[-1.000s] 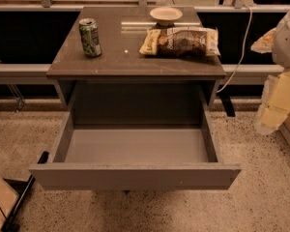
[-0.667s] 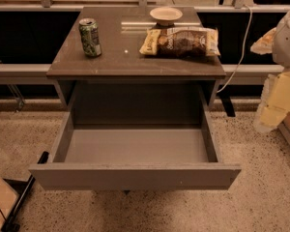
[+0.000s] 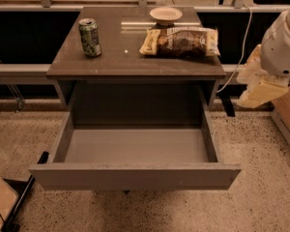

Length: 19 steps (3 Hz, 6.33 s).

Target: Close top drawer

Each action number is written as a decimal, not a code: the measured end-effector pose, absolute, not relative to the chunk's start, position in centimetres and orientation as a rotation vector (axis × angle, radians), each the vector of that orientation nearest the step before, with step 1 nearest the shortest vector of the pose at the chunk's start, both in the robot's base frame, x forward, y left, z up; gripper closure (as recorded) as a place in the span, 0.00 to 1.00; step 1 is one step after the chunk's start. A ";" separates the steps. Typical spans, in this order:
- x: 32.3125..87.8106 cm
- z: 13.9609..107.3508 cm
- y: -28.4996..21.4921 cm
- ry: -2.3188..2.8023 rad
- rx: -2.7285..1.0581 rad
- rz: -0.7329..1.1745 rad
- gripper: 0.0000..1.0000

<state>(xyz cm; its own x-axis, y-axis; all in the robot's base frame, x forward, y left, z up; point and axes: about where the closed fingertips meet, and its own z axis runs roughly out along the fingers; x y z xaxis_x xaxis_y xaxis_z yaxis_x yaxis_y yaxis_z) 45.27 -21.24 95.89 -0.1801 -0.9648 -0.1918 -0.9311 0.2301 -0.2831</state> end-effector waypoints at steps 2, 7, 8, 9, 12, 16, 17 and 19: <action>45.0 92.0 -21.2 2.205 -1.837 -0.188 1.00; 39.0 73.7 -16.4 2.428 -1.943 0.348 1.00; 37.5 70.5 -15.9 2.467 -1.943 0.459 1.00; 37.4 67.0 -15.9 2.503 -1.858 0.567 1.00; 40.1 64.6 -15.6 2.462 -1.786 0.553 1.00; 44.9 62.9 -15.1 2.389 -1.744 0.536 1.00; 46.9 62.2 -14.6 2.334 -1.763 0.513 1.00; 49.6 63.3 -13.7 2.265 -1.743 0.441 1.00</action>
Offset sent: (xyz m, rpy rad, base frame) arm 0.0002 0.0012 -0.0319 -0.0568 0.0239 0.0211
